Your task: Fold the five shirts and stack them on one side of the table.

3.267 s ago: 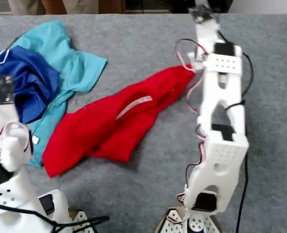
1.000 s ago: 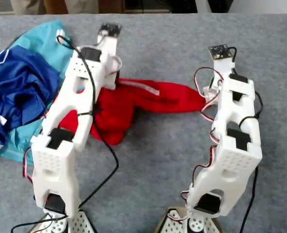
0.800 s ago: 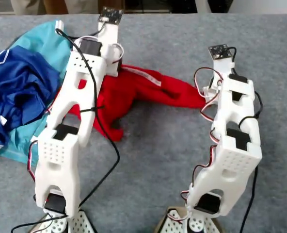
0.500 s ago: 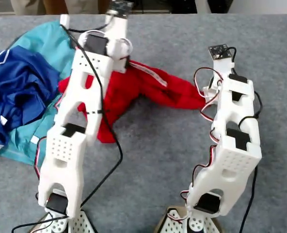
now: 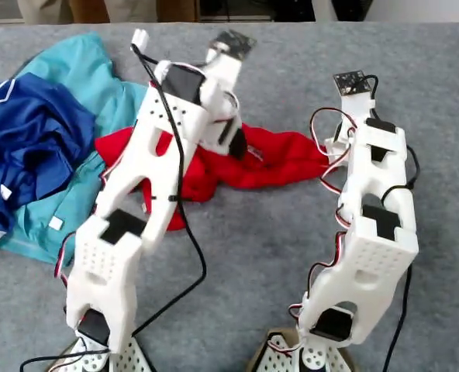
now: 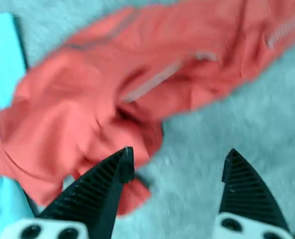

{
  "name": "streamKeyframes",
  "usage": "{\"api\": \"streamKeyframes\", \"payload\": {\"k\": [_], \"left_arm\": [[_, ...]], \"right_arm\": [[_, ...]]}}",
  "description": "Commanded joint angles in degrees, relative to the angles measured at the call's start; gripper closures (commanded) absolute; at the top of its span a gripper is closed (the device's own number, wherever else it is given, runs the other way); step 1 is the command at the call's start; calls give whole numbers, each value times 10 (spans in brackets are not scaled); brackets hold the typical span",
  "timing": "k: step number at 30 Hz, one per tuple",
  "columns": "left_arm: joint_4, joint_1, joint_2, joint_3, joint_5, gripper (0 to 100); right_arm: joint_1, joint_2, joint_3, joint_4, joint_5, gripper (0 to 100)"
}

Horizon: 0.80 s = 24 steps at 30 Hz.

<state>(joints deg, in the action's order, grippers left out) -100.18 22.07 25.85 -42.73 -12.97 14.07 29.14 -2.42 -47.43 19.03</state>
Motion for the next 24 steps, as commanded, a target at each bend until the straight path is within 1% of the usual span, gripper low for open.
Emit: {"api": "streamKeyframes", "payload": {"k": [1, 3, 6, 9, 11, 13, 15, 17, 18, 19, 21, 22, 24], "left_arm": [[-4, -1, -57, 136, -3, 746], [33, -18, -50, 199, 27, 771], [113, -52, -31, 251, 79, 782], [176, -79, -11, 265, 138, 786], [200, -89, -7, 265, 175, 786], [219, -88, -2, 265, 196, 798], [229, -78, 3, 265, 199, 869], [241, -64, 4, 273, 199, 977], [246, -60, 4, 282, 199, 988], [247, -57, 4, 287, 199, 967], [240, -56, -3, 296, 196, 987], [224, -56, -4, 295, 182, 980], [170, -55, -6, 278, 127, 982]], "right_arm": [[11, -30, 4, 11, -3, 998], [11, -30, 4, 11, -4, 998], [11, -30, 4, 11, -4, 998], [11, -30, 4, 11, -4, 998], [11, -30, 4, 11, -4, 998], [11, -30, 4, 11, -4, 998], [11, -30, 4, 11, -4, 998], [11, -30, 4, 11, -4, 998], [11, -30, 4, 11, -4, 998], [11, -30, 4, 11, -4, 998], [11, -30, 4, 11, -4, 998], [11, -30, 4, 11, -4, 998], [11, -30, 4, 11, -4, 998]]}}
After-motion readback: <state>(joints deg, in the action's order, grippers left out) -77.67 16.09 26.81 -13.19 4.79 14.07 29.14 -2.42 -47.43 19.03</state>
